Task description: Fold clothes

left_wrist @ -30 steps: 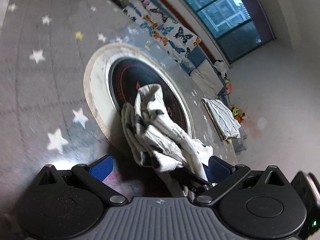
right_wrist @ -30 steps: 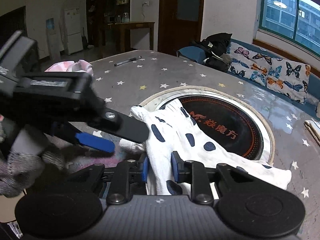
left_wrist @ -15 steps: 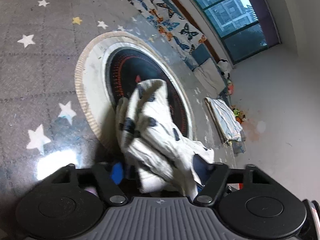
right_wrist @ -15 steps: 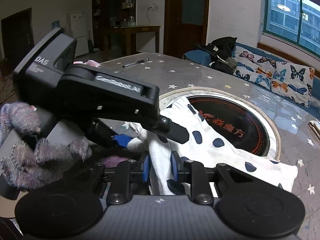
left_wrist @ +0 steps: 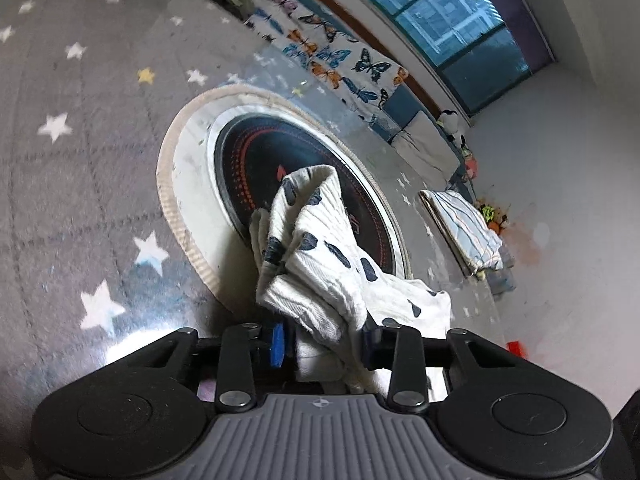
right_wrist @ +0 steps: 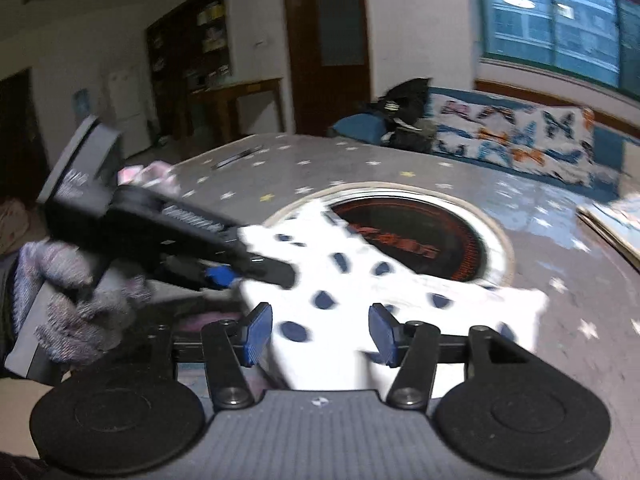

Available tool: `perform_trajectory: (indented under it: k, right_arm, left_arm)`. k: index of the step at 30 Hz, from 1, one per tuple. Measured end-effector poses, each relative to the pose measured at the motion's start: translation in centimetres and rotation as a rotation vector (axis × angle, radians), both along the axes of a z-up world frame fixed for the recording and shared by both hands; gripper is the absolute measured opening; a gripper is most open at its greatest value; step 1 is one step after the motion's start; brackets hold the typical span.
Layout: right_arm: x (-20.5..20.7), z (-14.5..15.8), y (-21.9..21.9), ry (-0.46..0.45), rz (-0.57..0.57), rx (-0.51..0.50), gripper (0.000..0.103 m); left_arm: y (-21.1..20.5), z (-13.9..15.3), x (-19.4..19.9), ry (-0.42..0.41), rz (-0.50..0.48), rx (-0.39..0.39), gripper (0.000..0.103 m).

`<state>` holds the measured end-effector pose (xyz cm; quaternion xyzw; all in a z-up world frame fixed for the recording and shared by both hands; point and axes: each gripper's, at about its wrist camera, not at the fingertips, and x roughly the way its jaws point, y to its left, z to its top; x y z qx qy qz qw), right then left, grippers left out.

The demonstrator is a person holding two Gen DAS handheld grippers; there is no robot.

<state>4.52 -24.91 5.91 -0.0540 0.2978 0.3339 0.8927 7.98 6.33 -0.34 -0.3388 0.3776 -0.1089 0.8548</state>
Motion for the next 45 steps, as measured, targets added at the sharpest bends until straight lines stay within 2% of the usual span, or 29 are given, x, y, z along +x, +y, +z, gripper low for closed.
perform_trajectory:
  k: [7,12,15,20,21,24,27,33,45]
  right_arm:
    - [3.2,-1.1,-5.0,0.048,-0.206,0.022,0.055]
    - [5.9,-2.7,-7.4,0.105,-0.331,0.058,0.055]
    - [7.3,-3.7,-8.5,0.159,-0.370,0.115,0.054]
    - [8.6,-5.0,-8.7,0.224,-0.380,0.180,0.048]
    - [8.6,-5.1,-8.6,0.226,-0.380,0.184,0.041]
    - [8.6,-5.2,-8.4,0.222,-0.388,0.191,0.019]
    - [8.3,-4.9,-8.4,0.205,-0.390,0.198,0.010]
    - [7.9,-2.9,-9.8,0.141,-0.408,0.199,0.008]
    - [9.7,1.1,-15.4,0.032,-0.504,0.112,0.008]
  left_arm:
    - [-1.4,1.0,-0.3,-0.049,-0.039,0.141,0.037]
    - [-1.9,1.2,-0.4,-0.068,-0.053,0.201,0.037]
    - [-2.2,1.4,-0.4,-0.078,-0.062,0.233,0.037]
    - [-2.5,1.6,-0.3,-0.090,-0.076,0.268,0.037]
    - [-2.6,1.6,-0.3,-0.092,-0.073,0.280,0.037]
    - [-2.9,1.9,-0.2,-0.099,-0.074,0.299,0.036]
    - [-3.5,2.6,0.0,-0.118,-0.084,0.316,0.035]
    - [-5.6,4.3,1.2,-0.153,-0.122,0.341,0.034]
    - [-13.2,6.2,6.1,-0.199,-0.214,0.349,0.034]
